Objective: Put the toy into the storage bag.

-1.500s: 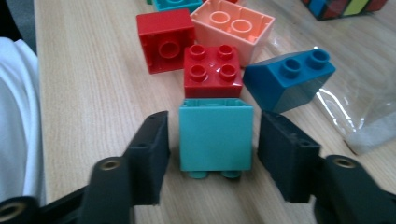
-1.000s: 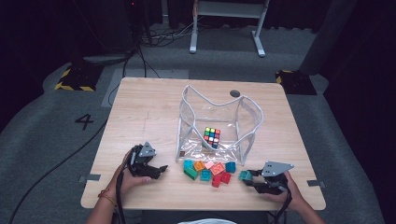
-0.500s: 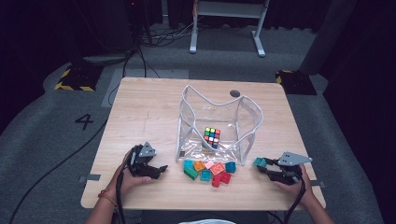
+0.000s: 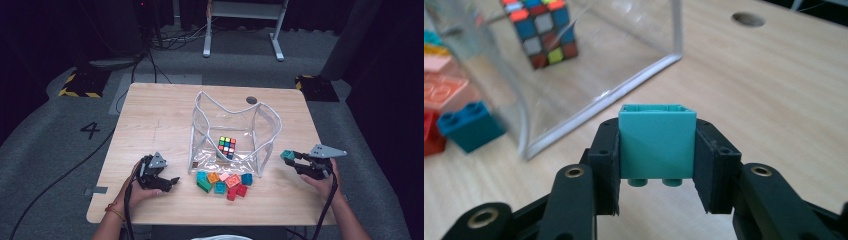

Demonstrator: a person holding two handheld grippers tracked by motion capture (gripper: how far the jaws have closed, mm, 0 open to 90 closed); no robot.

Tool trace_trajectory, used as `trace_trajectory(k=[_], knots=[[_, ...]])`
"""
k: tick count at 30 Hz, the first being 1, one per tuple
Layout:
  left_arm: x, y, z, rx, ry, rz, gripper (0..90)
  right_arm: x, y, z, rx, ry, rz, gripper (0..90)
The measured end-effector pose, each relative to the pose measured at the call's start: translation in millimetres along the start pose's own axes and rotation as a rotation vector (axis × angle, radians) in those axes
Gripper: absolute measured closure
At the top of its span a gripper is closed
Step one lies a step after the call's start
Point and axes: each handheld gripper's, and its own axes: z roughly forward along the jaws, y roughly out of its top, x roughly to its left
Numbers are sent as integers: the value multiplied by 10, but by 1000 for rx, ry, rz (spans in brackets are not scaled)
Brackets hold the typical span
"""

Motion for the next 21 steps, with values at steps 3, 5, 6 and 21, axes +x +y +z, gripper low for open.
trace_trajectory(k=[3,5,6,21], knots=[[1,0,-1,2,1,0,157,-85,124,-32,-33,-14,17,595],[1,0,-1,1,-1,0,157,-141,240,-57,-53,-17,16,596],[1,0,-1,1,0,1,157,-162,305,-66,-65,-17,17,596],[1,0,-1,1,0,1,157,-355,1037,-59,-121,-23,-32,596]])
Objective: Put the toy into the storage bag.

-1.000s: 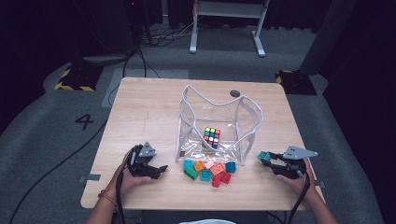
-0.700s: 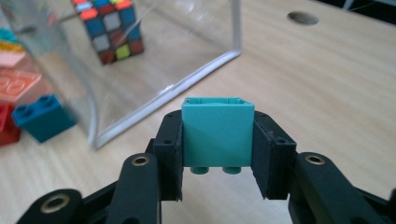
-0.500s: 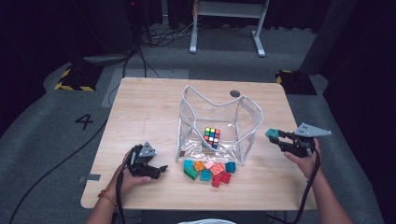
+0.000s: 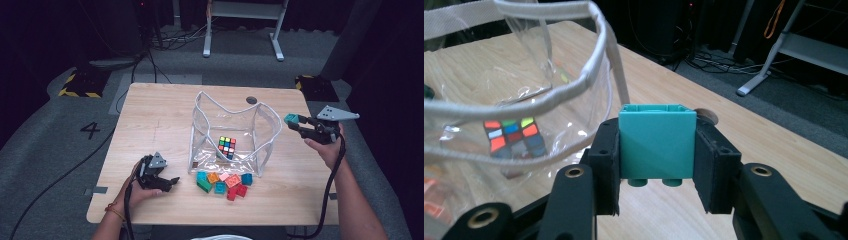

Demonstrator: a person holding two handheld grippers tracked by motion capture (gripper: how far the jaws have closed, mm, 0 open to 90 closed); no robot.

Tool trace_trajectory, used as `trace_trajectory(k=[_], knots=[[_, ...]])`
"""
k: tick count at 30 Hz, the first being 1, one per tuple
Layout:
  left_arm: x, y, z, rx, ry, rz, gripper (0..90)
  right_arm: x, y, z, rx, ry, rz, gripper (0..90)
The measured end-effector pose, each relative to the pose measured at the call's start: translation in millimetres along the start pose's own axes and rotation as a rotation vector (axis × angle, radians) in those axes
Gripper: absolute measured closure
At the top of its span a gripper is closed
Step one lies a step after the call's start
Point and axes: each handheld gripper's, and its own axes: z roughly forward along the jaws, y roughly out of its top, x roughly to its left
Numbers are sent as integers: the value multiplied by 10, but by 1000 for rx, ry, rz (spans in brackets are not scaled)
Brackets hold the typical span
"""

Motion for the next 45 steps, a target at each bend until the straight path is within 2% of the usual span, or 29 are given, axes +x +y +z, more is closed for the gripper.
trace_trajectory(k=[6,7,9,12,18,20,21,27,33,36,39,45], knots=[[0,-1,0,0,1,0,157,-38,237,17,-27,15,-2,596],[0,0,0,0,2,0,157,-42,295,10,-35,15,-19,596],[0,0,0,0,2,0,157,-44,371,-7,-48,29,-10,596],[1,0,0,0,2,1,157,-38,491,-1,-47,34,-39,596],[0,0,0,0,2,0,157,64,659,53,-45,69,-64,596],[0,0,0,0,2,0,157,119,736,96,-40,84,-100,596],[0,-1,0,0,2,0,157,162,772,110,-26,97,-92,596],[0,0,0,0,2,0,157,424,941,285,22,187,-220,596],[0,0,0,1,-3,-3,157,622,1020,464,75,267,-278,596],[0,-1,0,1,-3,-2,157,700,1039,558,106,323,-308,596],[0,-1,0,0,0,-1,157,763,1047,662,159,370,-341,596],[0,-1,0,1,-4,-3,157,828,1044,830,279,402,-401,596]])
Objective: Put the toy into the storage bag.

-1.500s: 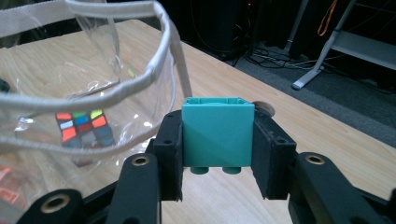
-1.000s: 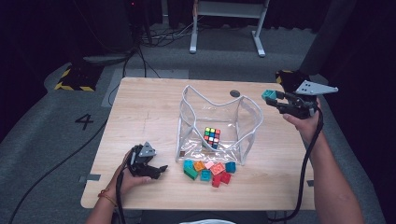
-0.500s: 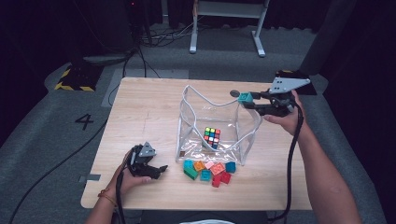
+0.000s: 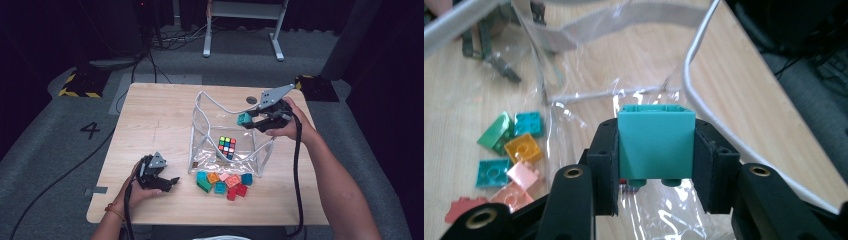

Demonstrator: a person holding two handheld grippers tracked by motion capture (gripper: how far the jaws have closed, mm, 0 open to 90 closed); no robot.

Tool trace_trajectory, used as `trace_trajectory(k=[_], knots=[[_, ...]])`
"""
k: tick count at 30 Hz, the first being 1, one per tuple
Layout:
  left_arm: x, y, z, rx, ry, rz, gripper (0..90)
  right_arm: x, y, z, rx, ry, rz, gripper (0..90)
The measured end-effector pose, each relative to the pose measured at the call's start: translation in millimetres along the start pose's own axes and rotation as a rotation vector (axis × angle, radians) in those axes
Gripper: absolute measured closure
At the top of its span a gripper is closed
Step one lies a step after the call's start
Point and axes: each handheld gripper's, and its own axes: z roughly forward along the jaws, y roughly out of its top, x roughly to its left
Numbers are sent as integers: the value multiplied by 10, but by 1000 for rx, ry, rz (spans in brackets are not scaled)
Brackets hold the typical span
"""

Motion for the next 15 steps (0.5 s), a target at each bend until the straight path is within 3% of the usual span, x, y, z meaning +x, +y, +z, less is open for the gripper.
trace_trajectory(k=[15], knots=[[5,1,0,1,-3,5,156,-117,12,344,285,22,-17,595]])
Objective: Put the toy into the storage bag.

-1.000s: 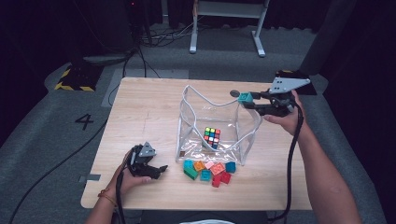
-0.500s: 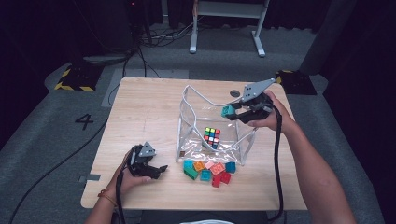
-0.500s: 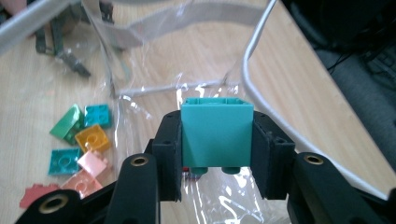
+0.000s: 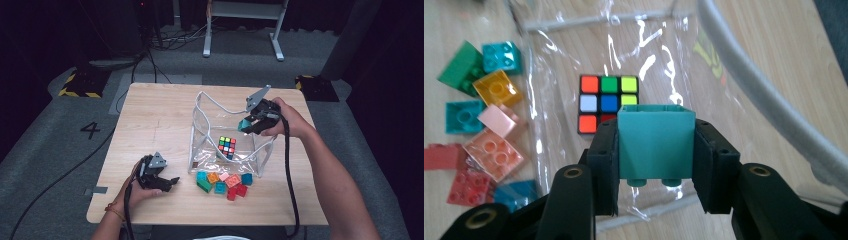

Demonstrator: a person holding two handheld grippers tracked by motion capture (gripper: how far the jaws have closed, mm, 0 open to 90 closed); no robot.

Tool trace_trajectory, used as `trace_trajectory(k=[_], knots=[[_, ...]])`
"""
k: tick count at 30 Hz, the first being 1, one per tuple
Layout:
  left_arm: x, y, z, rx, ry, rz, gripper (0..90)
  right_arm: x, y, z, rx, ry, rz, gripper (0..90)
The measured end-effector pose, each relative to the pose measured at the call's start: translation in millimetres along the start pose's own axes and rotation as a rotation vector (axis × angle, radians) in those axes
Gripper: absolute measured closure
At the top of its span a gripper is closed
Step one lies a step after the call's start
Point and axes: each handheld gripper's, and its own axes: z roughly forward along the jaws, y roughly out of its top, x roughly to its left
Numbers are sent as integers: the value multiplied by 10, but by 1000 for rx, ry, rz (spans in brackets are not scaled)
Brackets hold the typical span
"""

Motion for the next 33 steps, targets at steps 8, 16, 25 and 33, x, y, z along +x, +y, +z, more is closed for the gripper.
trace_trajectory(k=[8,16,25,33], knots=[[-1,0,-1,1,0,0,155,-1,-7,78,182,32,-4,595],[-1,0,0,0,0,0,155,9,-57,98,338,69,19,595],[-1,0,1,-1,-1,0,154,12,-92,107,364,71,21,593],[-1,0,0,1,0,1,154,-7,-168,3,222,44,87,510]])
